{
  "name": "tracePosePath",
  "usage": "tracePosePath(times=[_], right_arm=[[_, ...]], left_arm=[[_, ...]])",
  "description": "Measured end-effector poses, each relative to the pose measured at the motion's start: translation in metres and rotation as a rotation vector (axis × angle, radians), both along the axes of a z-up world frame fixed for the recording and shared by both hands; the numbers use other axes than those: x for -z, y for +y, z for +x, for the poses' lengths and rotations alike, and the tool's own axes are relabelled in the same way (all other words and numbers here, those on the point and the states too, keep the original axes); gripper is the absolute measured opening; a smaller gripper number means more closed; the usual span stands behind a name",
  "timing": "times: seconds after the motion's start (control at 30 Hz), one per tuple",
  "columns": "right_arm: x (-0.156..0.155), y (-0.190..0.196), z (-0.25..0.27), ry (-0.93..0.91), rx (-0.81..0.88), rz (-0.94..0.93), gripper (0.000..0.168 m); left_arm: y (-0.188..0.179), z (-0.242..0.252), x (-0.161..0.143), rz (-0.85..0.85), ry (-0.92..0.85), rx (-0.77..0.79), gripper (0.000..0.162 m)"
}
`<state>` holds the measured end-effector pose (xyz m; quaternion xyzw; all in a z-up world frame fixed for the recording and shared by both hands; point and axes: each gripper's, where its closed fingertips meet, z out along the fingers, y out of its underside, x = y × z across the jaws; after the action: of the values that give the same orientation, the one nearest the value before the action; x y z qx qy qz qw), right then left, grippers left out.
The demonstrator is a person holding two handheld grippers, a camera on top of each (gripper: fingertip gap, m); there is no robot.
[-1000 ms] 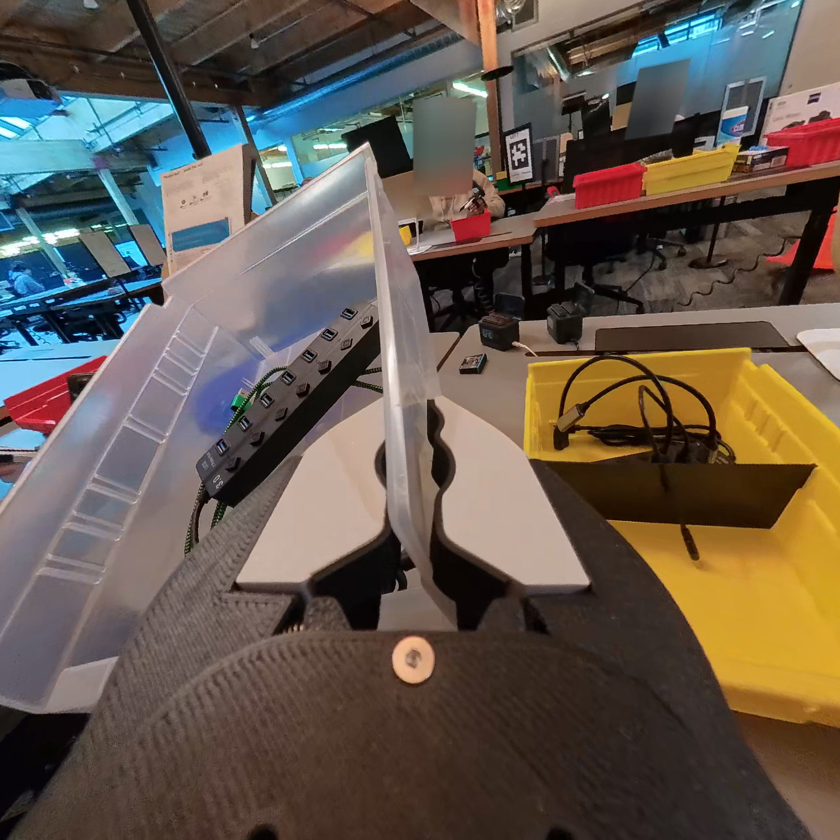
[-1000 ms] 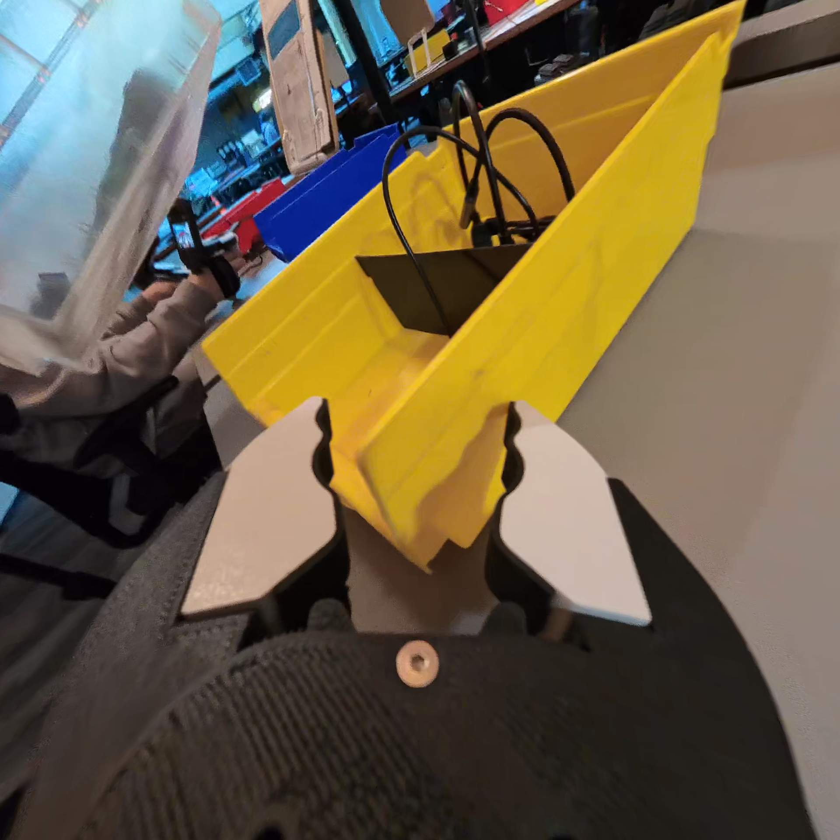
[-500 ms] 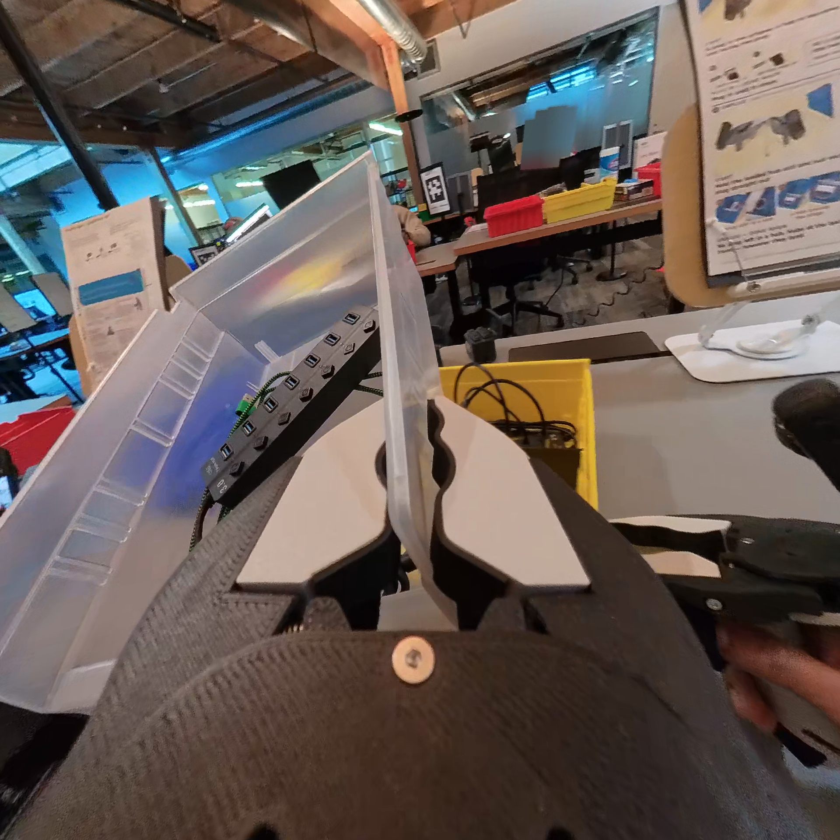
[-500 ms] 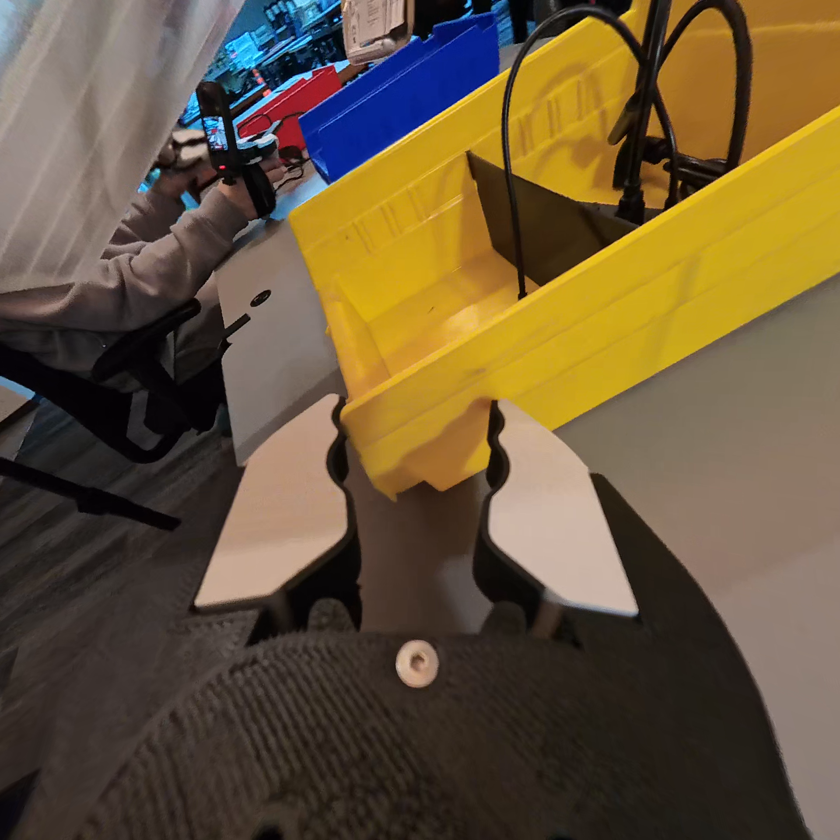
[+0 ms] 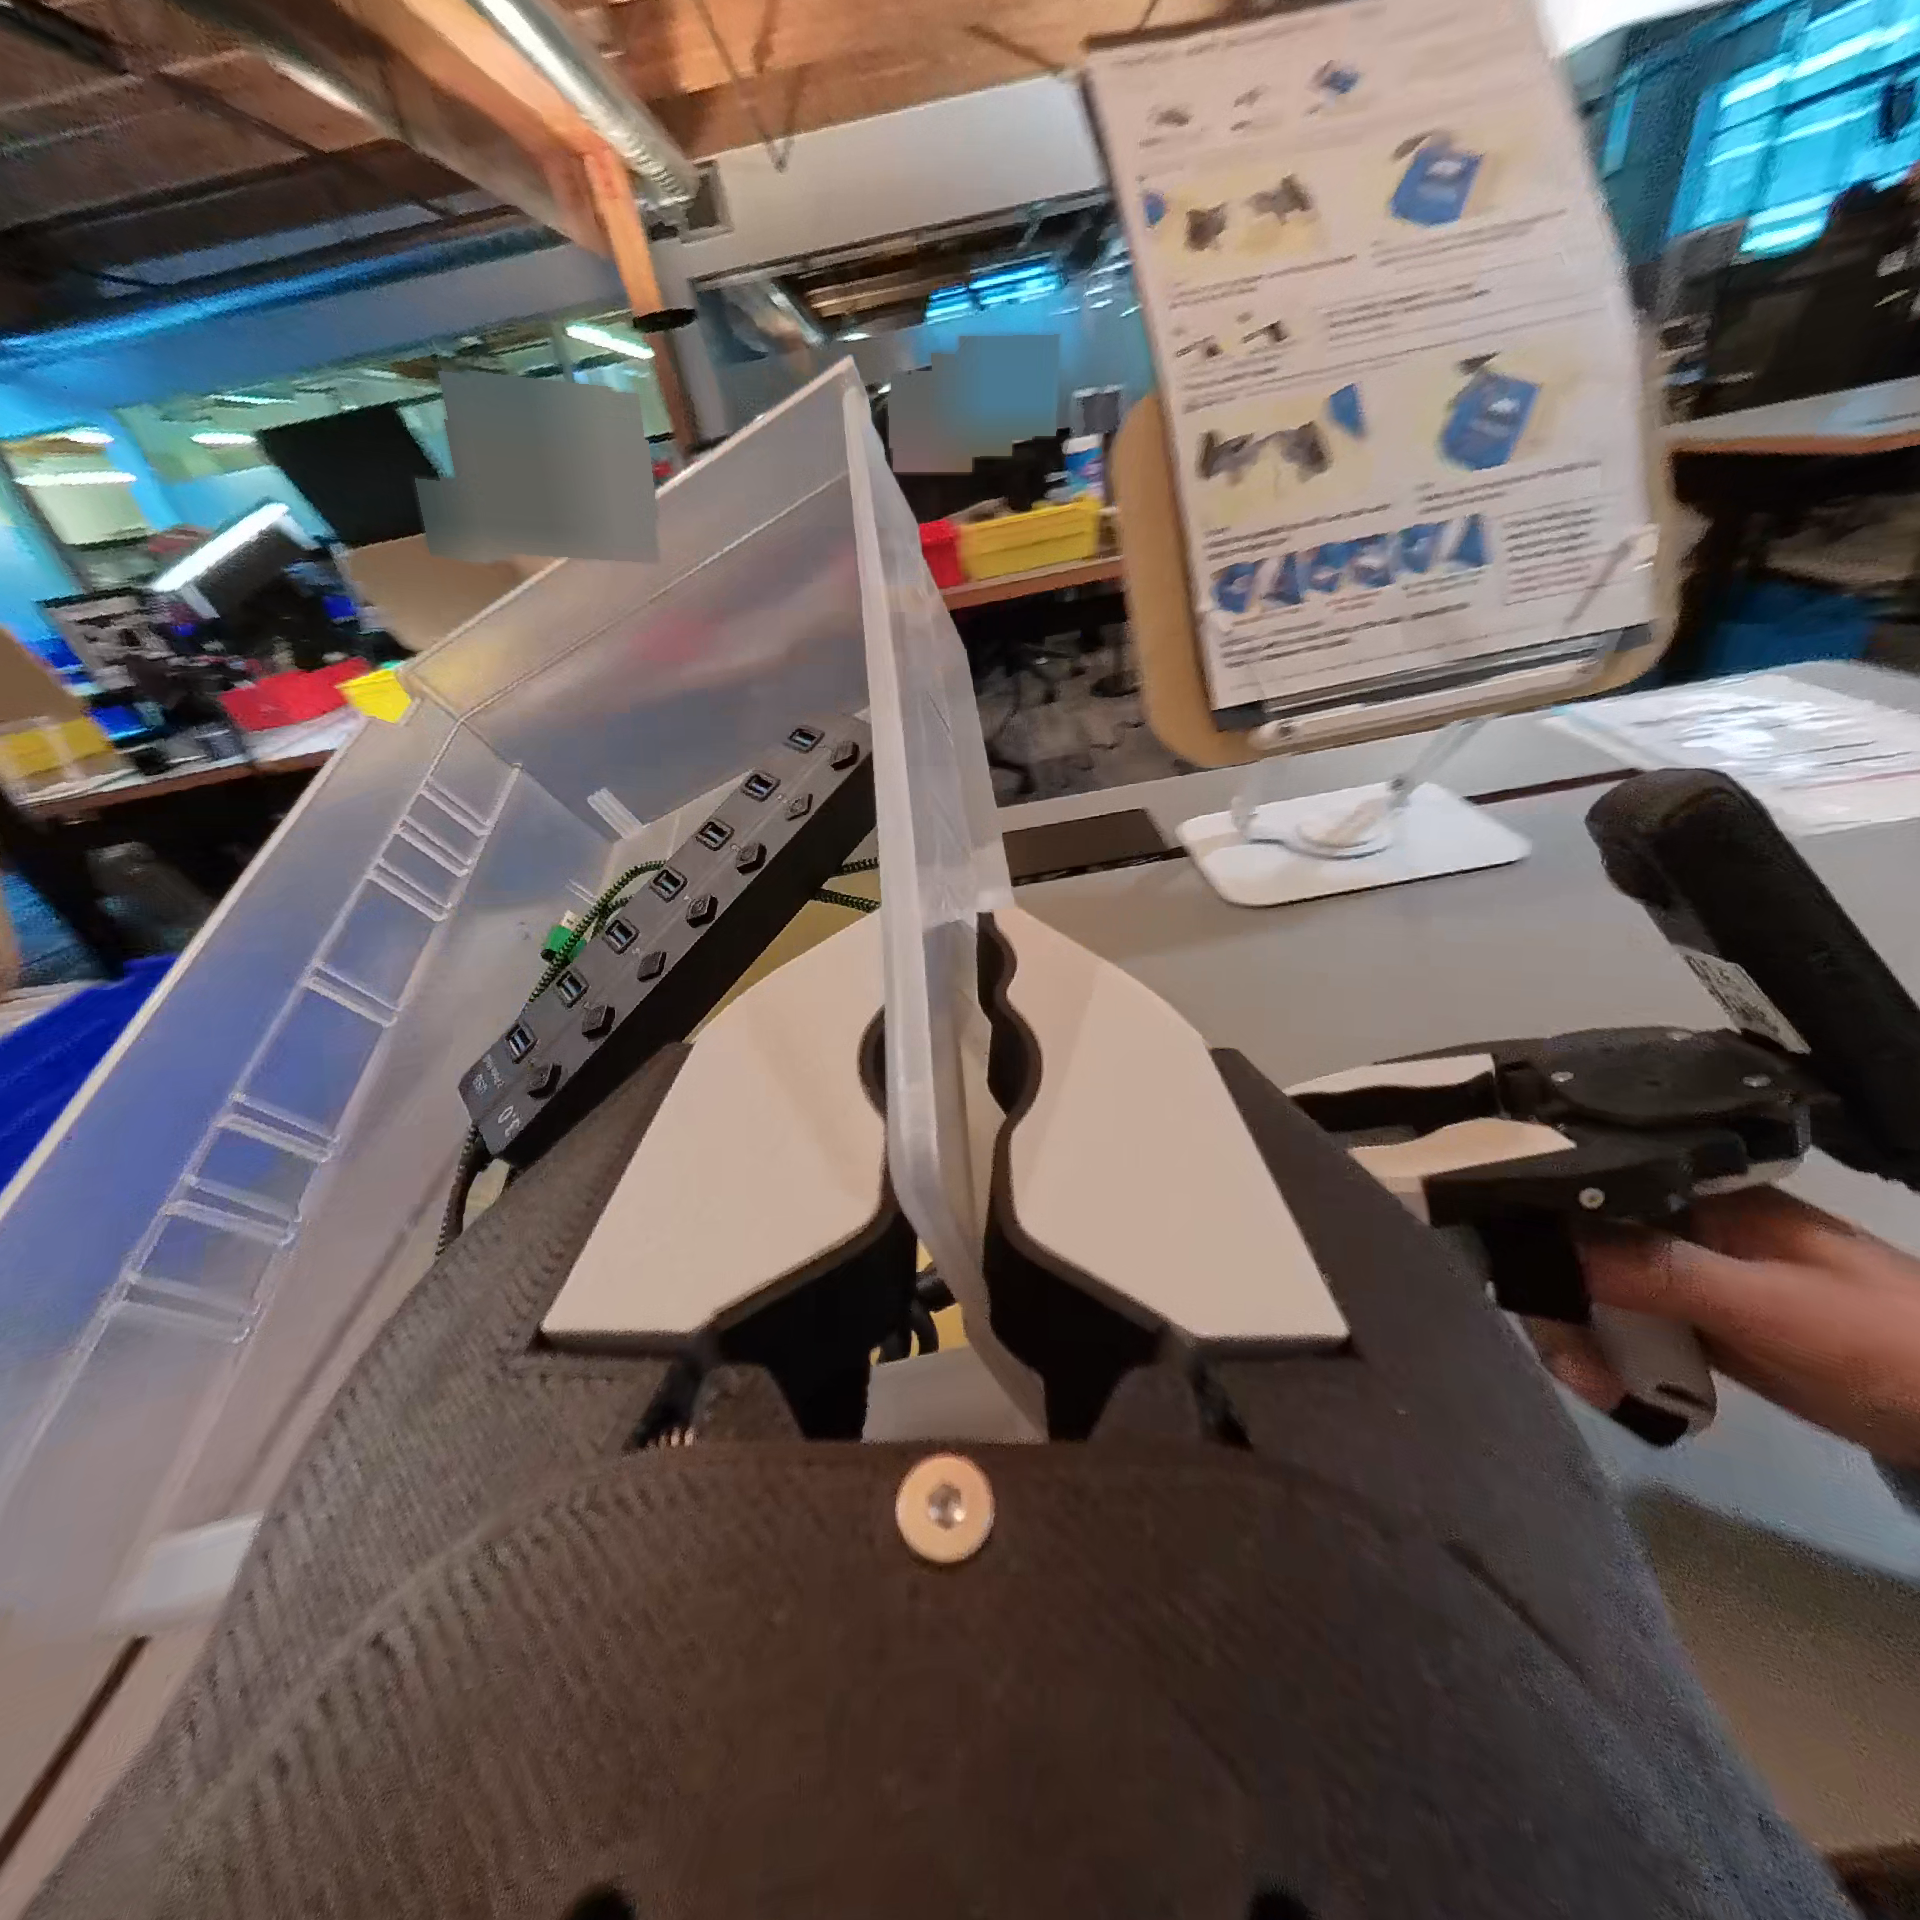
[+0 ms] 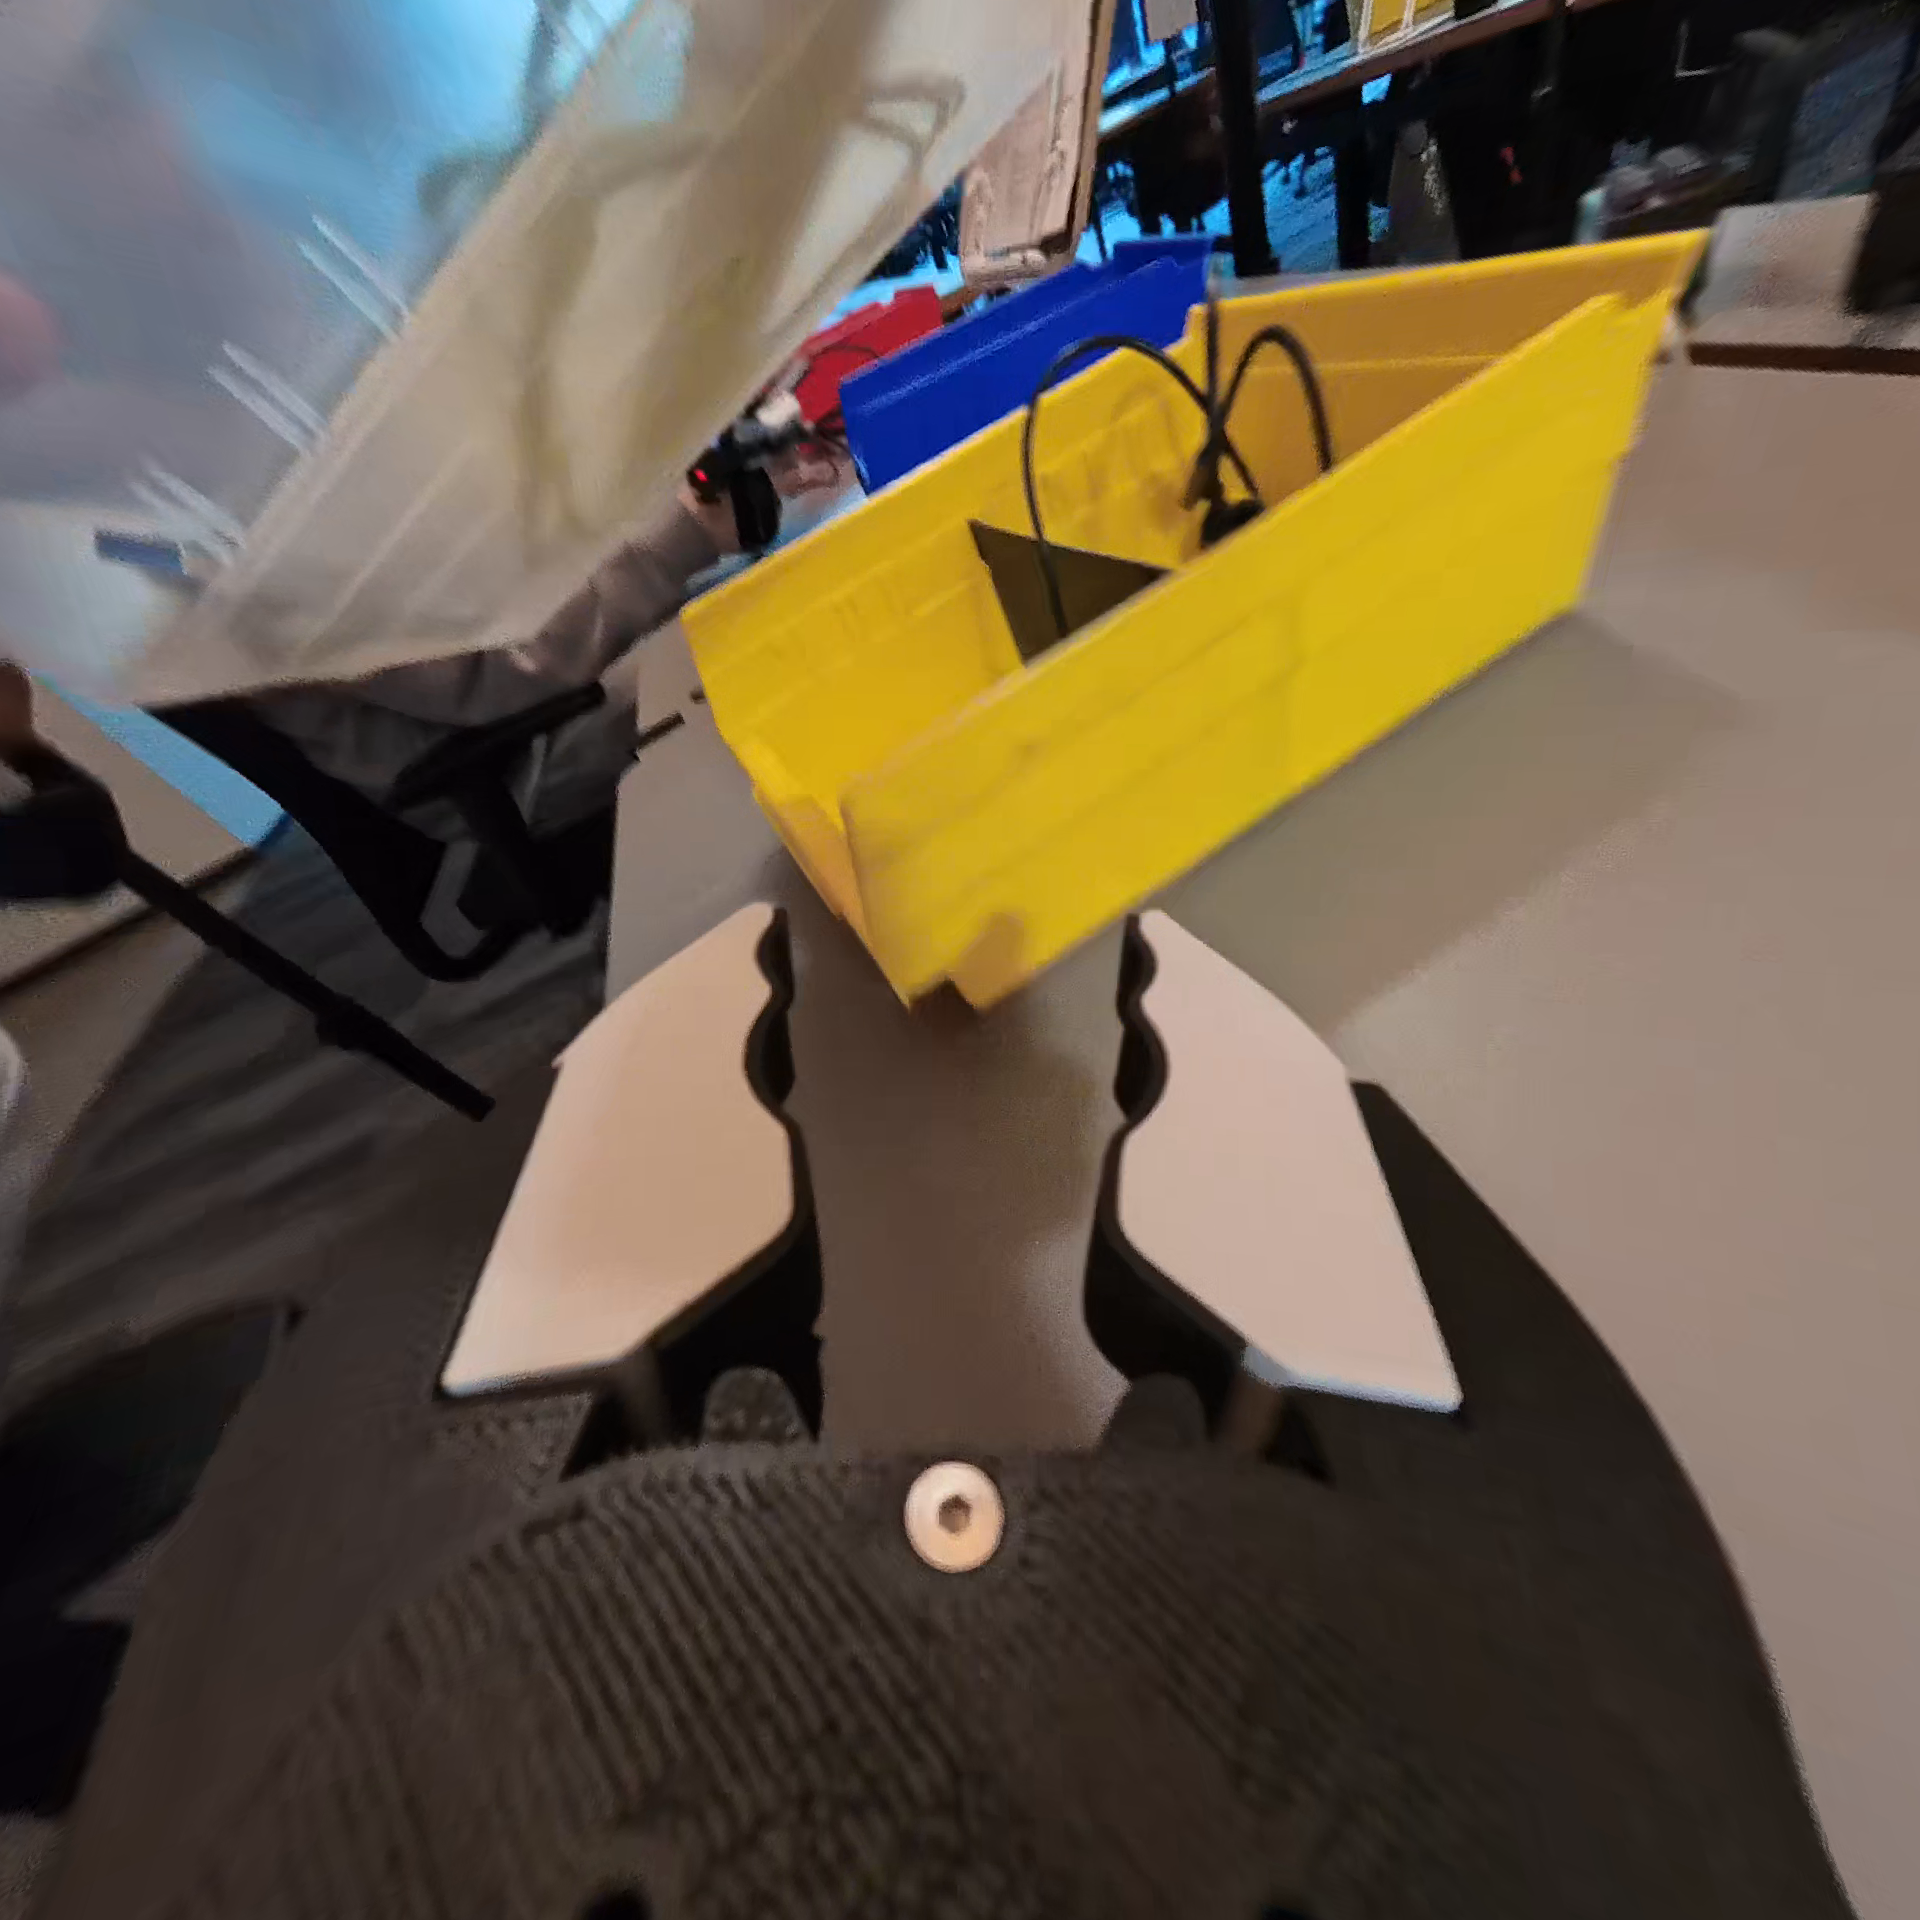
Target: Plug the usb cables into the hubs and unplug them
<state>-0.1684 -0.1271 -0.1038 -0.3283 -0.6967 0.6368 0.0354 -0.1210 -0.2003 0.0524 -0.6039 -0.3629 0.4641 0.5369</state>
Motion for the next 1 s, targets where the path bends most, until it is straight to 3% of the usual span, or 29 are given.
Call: tracePosePath(times=[0.13,0.3,0.43,0.6,0.7,0.83,1.0], right_arm=[[0.003,0.094,0.024,0.021,0.074,0.089,0.060],[-0.007,0.220,0.060,0.052,0.297,0.080,0.055],[-0.009,0.312,0.087,0.033,0.501,0.037,0.054],[-0.033,0.404,0.114,0.086,0.761,-0.127,0.064],[-0.036,0.427,0.129,0.083,0.791,-0.190,0.060],[-0.014,0.430,0.142,-0.045,0.750,-0.227,0.060],[-0.015,0.441,0.164,-0.049,0.777,-0.250,0.059]], left_arm=[[0.050,0.021,-0.005,0.020,0.005,0.169,0.009],[0.135,0.048,0.008,-0.005,-0.026,0.353,0.009],[0.217,0.064,0.029,-0.004,-0.079,0.498,0.009],[0.314,0.072,0.073,-0.082,-0.165,0.622,0.009],[0.358,0.075,0.101,-0.131,-0.200,0.655,0.009],[0.401,0.077,0.129,-0.173,-0.248,0.664,0.009],[0.447,0.081,0.155,-0.210,-0.263,0.692,0.011]])
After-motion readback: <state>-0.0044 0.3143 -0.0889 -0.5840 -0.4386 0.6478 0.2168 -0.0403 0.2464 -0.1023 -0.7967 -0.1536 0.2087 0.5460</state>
